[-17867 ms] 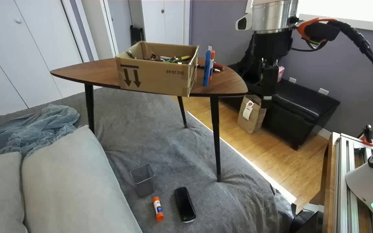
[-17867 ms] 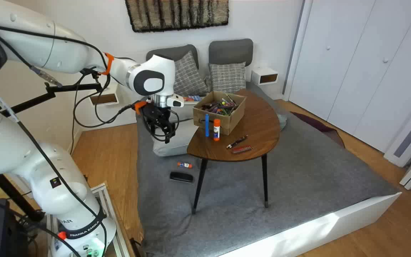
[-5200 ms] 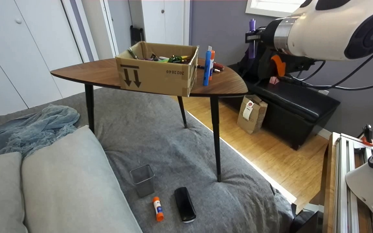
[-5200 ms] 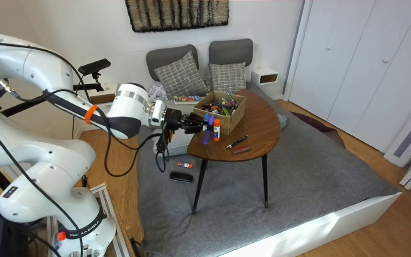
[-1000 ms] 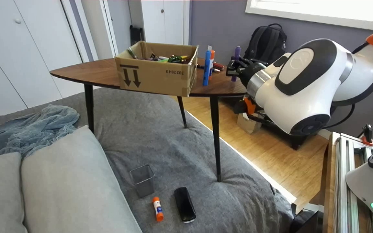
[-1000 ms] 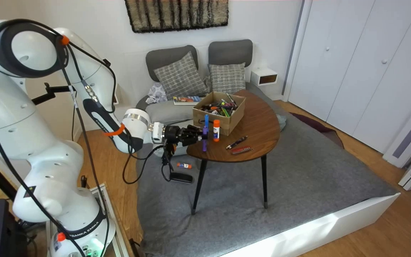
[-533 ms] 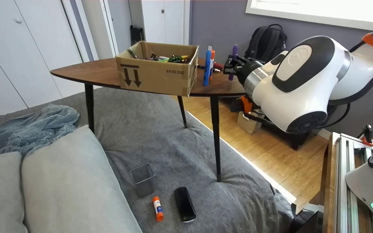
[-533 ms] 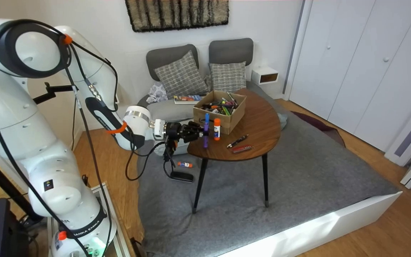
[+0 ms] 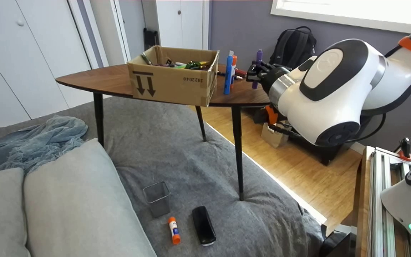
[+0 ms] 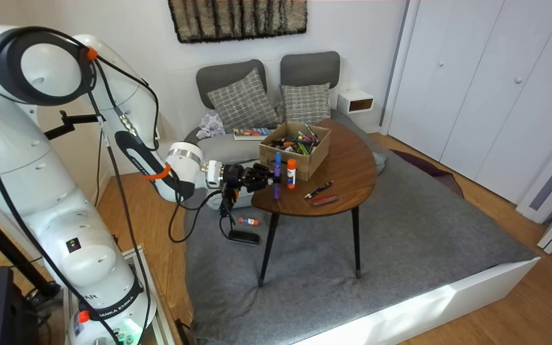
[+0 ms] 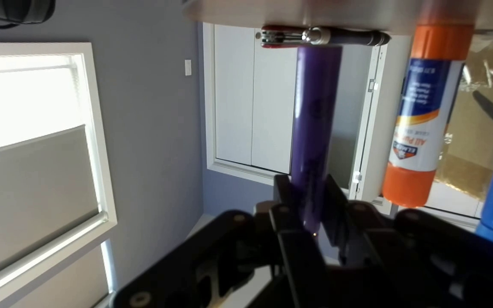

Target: Remove a purple marker from the cardboard box and place it vertically of the table

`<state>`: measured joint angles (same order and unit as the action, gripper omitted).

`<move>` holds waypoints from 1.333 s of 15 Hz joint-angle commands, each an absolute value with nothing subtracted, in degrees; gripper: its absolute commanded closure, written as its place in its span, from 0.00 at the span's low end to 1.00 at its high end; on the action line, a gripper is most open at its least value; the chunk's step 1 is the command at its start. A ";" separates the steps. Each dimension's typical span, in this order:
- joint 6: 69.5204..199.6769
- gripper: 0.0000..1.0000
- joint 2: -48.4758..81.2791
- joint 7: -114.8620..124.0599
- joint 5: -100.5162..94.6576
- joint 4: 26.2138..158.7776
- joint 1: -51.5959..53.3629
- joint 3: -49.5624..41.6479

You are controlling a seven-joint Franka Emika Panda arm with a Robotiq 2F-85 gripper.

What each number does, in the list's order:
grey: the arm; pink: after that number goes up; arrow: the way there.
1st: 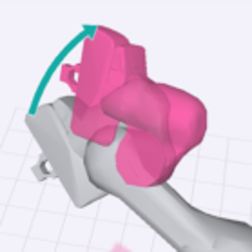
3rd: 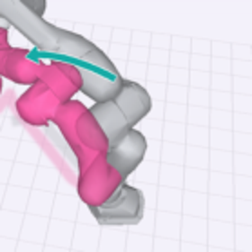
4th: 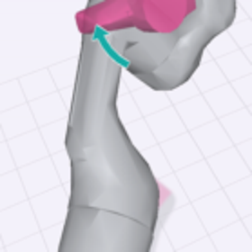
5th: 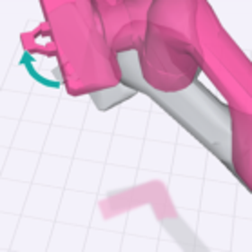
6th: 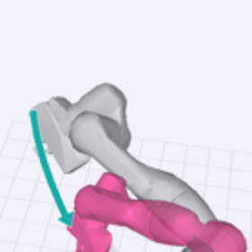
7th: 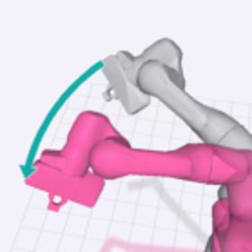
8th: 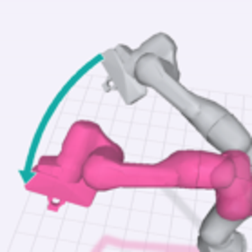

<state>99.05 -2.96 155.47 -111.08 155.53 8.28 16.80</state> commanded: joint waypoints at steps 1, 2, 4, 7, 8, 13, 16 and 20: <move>99.75 0.95 -2.62 157.40 -112.09 155.52 10.23 14.65; 99.78 0.95 -2.59 157.40 -112.08 155.53 10.39 14.49; 100.41 0.95 -2.69 157.40 -112.02 155.55 10.63 14.13; 100.66 0.73 -2.74 157.40 -112.18 155.53 10.76 13.88; 100.79 0.69 -2.73 157.39 -112.23 155.54 10.81 13.79; 101.09 0.59 -2.66 157.41 -112.32 155.57 11.07 13.58; 101.32 0.60 -2.68 157.40 -112.37 155.56 11.06 13.55; 102.39 0.34 -3.10 157.40 -112.62 155.62 11.18 13.61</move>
